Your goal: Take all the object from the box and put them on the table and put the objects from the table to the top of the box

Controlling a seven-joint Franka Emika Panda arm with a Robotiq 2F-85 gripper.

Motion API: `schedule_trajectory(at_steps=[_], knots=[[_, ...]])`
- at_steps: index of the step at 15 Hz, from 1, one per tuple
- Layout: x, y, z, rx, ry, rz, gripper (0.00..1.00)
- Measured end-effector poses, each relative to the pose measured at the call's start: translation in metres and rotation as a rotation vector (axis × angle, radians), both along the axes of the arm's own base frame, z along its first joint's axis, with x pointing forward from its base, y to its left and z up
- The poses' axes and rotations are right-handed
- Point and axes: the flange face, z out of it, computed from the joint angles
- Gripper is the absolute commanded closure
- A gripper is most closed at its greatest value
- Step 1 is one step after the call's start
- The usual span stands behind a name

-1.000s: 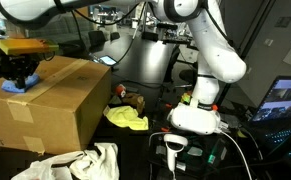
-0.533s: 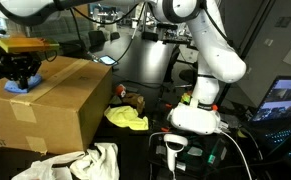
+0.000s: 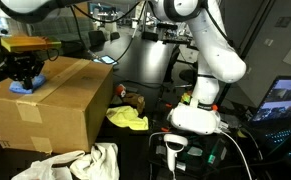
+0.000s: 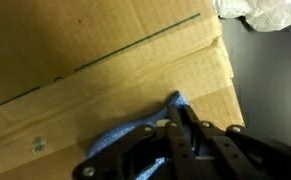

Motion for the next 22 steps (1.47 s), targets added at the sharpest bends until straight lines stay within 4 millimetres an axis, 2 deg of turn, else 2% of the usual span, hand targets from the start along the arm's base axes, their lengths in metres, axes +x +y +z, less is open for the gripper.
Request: schedule_trajectory(at_steps=[8, 9, 15, 22], knots=[[-0.004, 0.003, -0.006, 0.0, 0.011, 0.007, 0.04], [-0.005, 0.003, -0.01, -0.002, 0.015, 0.007, 0.0], [-0.005, 0.002, -0.017, 0.0, 0.012, 0.005, 0.0], [0.003, -0.008, 0.002, 0.022, -0.033, -0.012, 0.0]])
